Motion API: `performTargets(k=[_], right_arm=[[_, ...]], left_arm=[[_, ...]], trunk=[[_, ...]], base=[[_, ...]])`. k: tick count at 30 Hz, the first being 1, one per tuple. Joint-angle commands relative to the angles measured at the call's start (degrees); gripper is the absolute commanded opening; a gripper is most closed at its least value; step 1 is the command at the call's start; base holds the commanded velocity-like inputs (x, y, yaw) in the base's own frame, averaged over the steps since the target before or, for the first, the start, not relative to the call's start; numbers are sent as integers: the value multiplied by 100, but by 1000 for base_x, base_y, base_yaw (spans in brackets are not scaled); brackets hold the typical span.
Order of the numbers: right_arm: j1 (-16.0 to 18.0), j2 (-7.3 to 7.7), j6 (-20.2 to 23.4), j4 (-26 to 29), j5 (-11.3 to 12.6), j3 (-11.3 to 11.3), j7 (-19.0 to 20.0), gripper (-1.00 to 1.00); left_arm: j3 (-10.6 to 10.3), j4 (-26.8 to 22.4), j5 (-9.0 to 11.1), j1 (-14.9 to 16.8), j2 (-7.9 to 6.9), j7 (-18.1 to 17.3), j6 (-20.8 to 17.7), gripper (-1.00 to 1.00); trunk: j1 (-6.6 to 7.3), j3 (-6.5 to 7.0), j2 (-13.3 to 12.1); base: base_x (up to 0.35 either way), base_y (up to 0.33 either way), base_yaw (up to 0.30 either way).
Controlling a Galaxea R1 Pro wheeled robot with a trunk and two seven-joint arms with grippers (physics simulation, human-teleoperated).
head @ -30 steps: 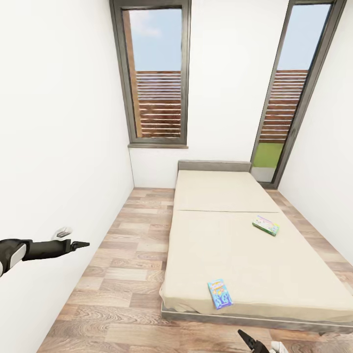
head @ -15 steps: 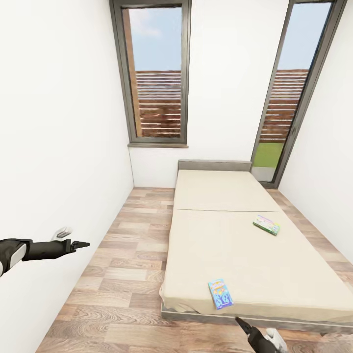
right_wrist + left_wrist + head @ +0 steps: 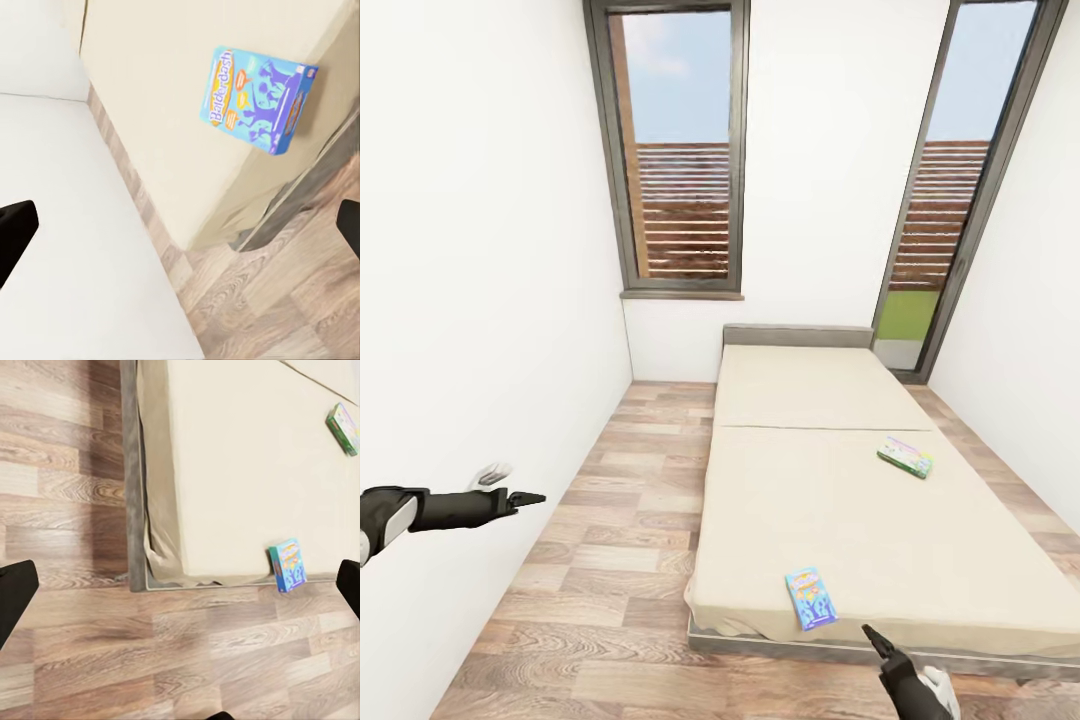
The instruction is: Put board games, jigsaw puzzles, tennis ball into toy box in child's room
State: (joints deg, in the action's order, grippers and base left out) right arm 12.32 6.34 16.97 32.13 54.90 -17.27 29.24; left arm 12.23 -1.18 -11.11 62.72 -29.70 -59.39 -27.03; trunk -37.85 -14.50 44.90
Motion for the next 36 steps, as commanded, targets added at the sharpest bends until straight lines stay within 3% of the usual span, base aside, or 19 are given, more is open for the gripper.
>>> performTargets(k=[1, 3, 9, 13, 16, 22, 28, 36], right_arm=[[7, -3, 47, -33, 84, -38, 8, 100], [16, -7, 20, -103, 204, -90, -11, 100], [58, -14, 0, -104, 242, -105, -23, 100], [75, -14, 32, -108, 286, -109, 26, 100], [77, -17, 48, -110, 312, -118, 46, 100], [78, -103, 59, -141, 371, -139, 55, 100], [78, -114, 58, -153, 585, -137, 57, 100], [78, -146, 45, -148, 686, -136, 55, 100]], left_arm=[[50, -5, -50, 4, 8, -18, -52, 100], [45, -7, -51, 6, 37, -14, -89, 100], [45, -203, -53, 34, 84, 8, -272, 100], [13, -582, -94, 38, 312, 106, -420, 100], [2, -668, -107, 39, 377, 301, -447, 100], [-5, -697, -110, 38, 394, 371, -452, 100], [-10, -699, -118, 39, 400, 375, -453, 100], [-10, -699, -119, 31, 418, 376, -453, 100]], trunk=[[-24, -27, 48], [-67, -62, 129], [-199, -170, 369], [-287, -242, 530], [-353, -296, 650], [-485, -404, 891], [-617, -511, 1131], [-792, -655, 1452]], base=[[0, 0, 0], [0, 0, 0], [0, 0, 0], [0, 0, 0], [0, 0, 0], [0, 0, 0], [0, 0, 0], [0, 0, 0]])
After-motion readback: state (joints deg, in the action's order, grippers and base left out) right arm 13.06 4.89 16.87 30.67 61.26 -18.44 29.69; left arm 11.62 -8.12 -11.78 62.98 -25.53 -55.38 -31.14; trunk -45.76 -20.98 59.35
